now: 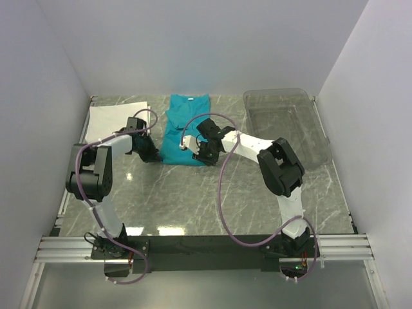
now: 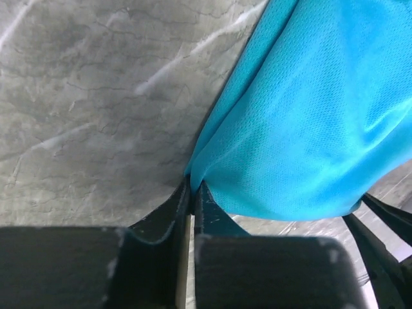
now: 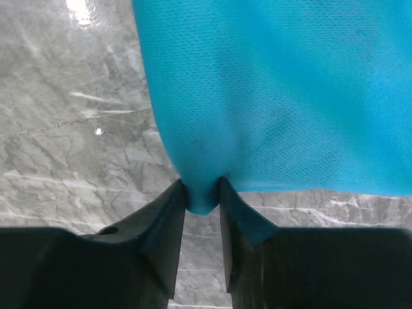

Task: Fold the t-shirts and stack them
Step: Fold the tshirt

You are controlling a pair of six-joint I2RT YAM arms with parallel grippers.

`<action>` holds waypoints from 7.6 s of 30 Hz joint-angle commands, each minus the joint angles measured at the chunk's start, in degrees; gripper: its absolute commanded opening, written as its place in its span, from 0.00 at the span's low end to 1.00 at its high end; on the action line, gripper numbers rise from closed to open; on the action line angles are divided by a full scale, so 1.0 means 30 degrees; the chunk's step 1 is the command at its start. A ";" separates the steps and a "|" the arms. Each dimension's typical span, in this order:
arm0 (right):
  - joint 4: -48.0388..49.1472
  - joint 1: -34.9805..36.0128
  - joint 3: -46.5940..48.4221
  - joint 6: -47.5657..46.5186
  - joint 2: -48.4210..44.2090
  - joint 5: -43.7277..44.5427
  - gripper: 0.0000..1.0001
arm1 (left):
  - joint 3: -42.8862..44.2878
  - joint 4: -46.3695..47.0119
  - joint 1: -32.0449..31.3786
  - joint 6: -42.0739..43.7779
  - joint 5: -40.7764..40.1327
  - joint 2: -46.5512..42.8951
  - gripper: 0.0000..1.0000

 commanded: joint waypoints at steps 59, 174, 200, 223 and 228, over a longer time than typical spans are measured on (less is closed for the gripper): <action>-0.3570 -0.5860 0.9344 0.6270 0.2793 -0.3322 0.00 | 1.1319 0.1964 -0.0820 -0.6224 0.5421 0.6494 0.00; -0.4360 -0.3781 -0.5013 0.5510 -0.3360 -0.5520 0.28 | 0.1095 -0.2311 -0.4717 0.3766 0.3078 0.0460 0.28; -0.4917 -0.3869 -0.4076 0.4925 -0.5704 -0.5549 0.00 | 0.2208 -0.3571 -0.4600 0.3677 0.2991 -0.1621 0.01; -0.4858 -0.3869 -0.3431 0.4953 -0.4210 -0.6223 0.00 | 0.1565 -0.3953 -0.4453 0.3854 0.2697 -0.0157 0.37; -0.4858 -0.3898 -0.3372 0.4983 -0.4122 -0.6194 0.00 | 0.1652 -0.3894 -0.4453 0.3971 0.2551 0.0167 0.37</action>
